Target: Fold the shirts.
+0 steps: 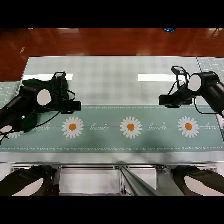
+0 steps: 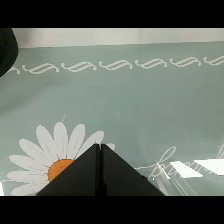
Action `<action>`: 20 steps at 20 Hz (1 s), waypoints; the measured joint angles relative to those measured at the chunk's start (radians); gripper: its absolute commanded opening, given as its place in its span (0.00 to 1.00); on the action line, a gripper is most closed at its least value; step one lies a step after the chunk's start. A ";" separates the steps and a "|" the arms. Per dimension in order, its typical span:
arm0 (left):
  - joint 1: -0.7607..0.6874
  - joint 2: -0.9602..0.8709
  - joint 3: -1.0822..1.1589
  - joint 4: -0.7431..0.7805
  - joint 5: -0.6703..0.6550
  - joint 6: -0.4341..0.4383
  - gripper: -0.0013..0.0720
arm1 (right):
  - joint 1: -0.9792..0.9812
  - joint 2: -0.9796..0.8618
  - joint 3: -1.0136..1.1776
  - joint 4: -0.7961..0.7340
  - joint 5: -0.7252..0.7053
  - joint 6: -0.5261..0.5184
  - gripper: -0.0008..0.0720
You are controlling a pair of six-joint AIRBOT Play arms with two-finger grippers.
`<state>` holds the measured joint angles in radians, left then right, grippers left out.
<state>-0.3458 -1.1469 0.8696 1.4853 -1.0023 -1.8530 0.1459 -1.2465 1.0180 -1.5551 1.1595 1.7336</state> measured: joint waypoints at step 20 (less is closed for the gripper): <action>0.000 -0.009 0.000 0.004 0.076 0.000 0.36 | 0.000 0.000 0.000 0.000 -0.081 0.001 0.46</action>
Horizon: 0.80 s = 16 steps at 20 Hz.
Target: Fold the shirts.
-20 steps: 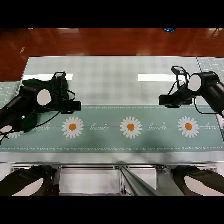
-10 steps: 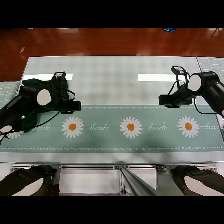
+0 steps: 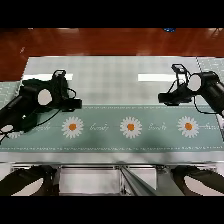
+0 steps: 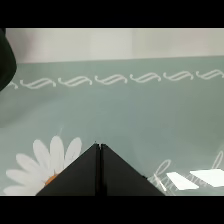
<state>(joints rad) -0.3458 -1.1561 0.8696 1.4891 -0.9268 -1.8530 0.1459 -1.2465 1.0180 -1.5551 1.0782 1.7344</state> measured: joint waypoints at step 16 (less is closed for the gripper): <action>0.601 -0.079 0.276 0.048 -0.142 0.105 0.71 | -0.001 0.348 -0.067 -0.095 -0.045 -0.057 0.57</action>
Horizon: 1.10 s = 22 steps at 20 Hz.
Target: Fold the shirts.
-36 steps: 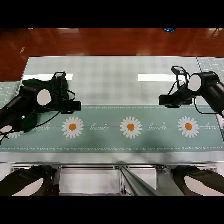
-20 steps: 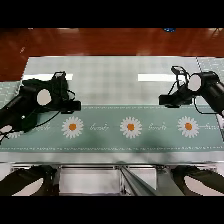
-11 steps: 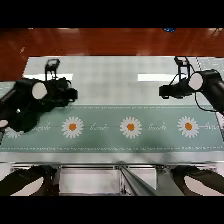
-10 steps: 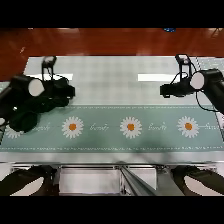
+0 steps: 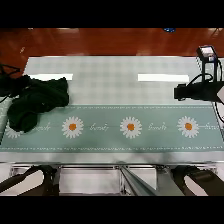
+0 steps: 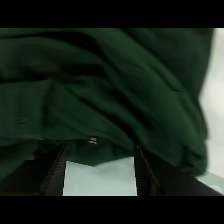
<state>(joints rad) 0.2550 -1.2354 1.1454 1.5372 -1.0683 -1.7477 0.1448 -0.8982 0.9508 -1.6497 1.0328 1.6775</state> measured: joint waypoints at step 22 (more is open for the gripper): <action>0.023 -0.212 0.129 -0.140 -0.060 0.163 0.05 | 0.000 0.035 -0.067 0.128 0.023 0.074 0.57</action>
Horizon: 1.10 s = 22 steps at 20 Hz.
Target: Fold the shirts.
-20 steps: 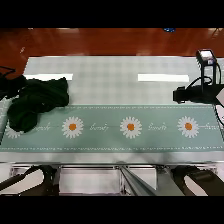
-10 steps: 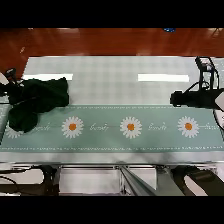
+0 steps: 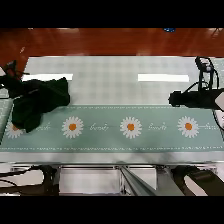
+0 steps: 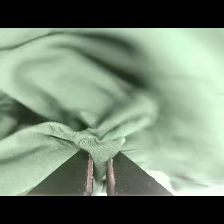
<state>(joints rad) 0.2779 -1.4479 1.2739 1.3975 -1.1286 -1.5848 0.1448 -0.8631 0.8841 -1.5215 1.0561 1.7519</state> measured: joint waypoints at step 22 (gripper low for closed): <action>-0.626 0.336 0.658 -0.502 0.289 0.112 0.05 | 0.000 0.305 0.000 0.035 -0.013 -0.011 0.57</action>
<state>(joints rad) -0.3477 -1.1118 1.9320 0.8959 -0.8394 -1.4727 0.1448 -0.5579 0.8841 -1.4868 1.0431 1.7412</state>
